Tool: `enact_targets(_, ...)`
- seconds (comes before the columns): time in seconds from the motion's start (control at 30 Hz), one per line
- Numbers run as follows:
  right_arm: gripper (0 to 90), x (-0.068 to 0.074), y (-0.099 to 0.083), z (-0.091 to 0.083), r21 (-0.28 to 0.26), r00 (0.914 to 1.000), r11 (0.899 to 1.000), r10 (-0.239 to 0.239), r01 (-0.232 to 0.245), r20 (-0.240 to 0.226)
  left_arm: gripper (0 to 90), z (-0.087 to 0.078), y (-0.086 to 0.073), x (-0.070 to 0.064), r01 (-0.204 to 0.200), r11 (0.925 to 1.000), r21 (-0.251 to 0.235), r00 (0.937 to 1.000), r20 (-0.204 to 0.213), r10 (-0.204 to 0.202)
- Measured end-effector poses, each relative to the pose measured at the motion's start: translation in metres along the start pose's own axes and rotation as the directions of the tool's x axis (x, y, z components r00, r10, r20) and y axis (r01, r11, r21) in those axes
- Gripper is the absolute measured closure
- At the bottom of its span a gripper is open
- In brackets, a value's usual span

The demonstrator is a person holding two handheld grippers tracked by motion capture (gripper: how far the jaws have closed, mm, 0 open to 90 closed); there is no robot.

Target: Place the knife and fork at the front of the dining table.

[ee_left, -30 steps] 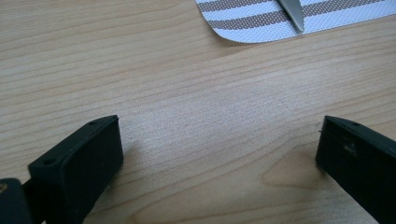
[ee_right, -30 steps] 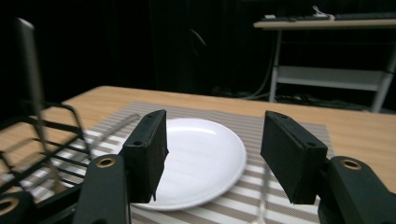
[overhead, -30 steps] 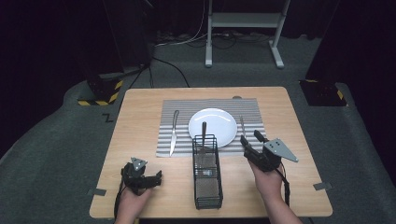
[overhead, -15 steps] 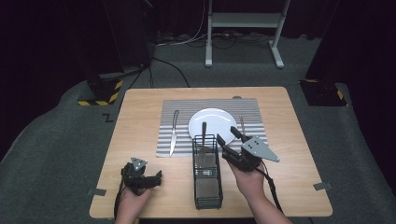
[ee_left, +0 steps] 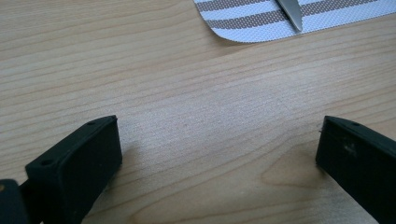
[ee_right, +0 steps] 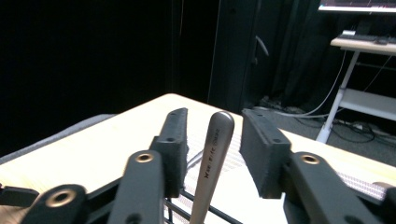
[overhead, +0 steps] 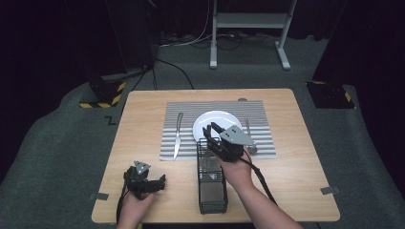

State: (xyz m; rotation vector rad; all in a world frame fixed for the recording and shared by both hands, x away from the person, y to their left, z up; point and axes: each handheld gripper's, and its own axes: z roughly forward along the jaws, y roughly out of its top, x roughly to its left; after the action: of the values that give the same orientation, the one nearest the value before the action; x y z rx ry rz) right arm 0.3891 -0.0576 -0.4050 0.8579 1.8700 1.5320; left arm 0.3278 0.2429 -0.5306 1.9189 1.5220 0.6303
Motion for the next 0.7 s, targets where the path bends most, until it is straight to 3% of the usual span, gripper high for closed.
enact_targets(0.13,71.1,0.001,-0.003,0.005,0.024,0.9998,1.000,-0.015,0.015,-0.013,0.4,0.000,0.000,0.000,0.000,1.0000,0.000,1.0000,0.000,0.000)
enact_targets(0.37,80.2,-0.001,-0.006,0.002,0.008,0.9987,1.000,0.003,-0.002,-0.051,0.4,0.000,0.000,0.000,0.001,1.0000,0.000,1.0000,0.001,-0.001)
enact_targets(0.6,86.7,0.000,-0.004,-0.005,-0.030,0.9960,0.999,0.010,-0.013,-0.089,0.4,0.000,0.000,0.000,0.001,1.0000,0.000,1.0000,0.001,-0.001)
enact_targets(0.7,86.9,0.005,-0.001,-0.011,-0.065,0.9965,0.998,-0.025,0.020,-0.080,0.4,0.000,0.000,0.000,0.000,1.0000,0.000,1.0000,0.000,0.000)
